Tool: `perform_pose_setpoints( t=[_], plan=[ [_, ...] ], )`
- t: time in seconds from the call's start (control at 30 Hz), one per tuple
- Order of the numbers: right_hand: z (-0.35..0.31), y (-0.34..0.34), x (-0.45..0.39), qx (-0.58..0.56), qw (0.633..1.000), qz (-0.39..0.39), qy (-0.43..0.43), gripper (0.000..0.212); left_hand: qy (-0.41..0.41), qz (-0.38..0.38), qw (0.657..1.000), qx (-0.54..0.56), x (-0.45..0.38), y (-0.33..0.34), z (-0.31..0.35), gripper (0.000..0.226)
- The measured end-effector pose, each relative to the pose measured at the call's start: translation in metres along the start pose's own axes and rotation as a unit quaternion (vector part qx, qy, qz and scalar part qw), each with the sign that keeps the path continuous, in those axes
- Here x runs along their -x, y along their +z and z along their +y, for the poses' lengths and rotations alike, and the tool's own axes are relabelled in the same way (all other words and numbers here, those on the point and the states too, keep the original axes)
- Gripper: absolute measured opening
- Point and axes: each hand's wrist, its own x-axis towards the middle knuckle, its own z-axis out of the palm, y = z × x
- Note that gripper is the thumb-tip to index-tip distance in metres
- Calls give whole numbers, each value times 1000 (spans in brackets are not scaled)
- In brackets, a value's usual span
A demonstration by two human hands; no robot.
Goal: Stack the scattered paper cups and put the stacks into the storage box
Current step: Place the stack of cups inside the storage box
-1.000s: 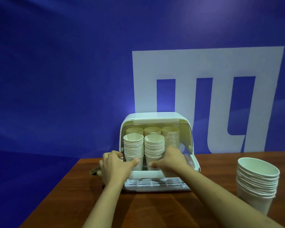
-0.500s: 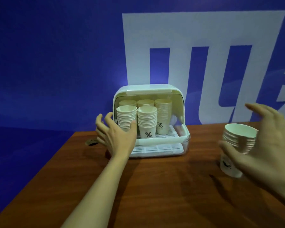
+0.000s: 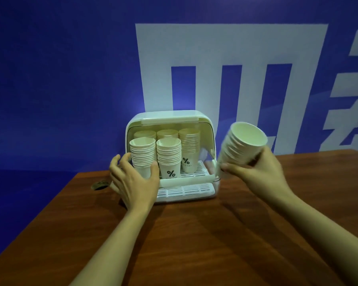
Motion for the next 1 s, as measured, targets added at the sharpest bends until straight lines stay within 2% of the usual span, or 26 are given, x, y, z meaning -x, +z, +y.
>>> perform_pose_setpoints(
  t=[0.1,0.2,0.3,0.43,0.57,0.77,0.9,1.0],
  plan=[
    [-13,43,-22,-9,1000,-21,-19,76,8,-6,1000,1,1,-1,-2,75],
    [-11,80,-36,123,991,-39,-39,65,19,-5,1000,-5,2,0,-4,72],
    [-5,103,-47,195,977,-83,14,65,17,-2,1000,-4,2,2,-5,71],
    [-10,116,-57,297,947,-101,63,70,18,2,1000,3,1,2,-4,72],
    [-22,115,-54,298,946,-108,65,86,15,6,1000,-4,1,2,-6,69],
    [-15,105,-49,280,957,-65,23,75,6,4,1000,5,1,1,-2,68],
    [-11,101,-50,251,965,-72,7,83,-9,-10,1000,18,-2,-4,3,74],
    [-13,92,-52,180,982,0,-56,82,-15,-16,999,26,-15,-11,8,73]
  ],
)
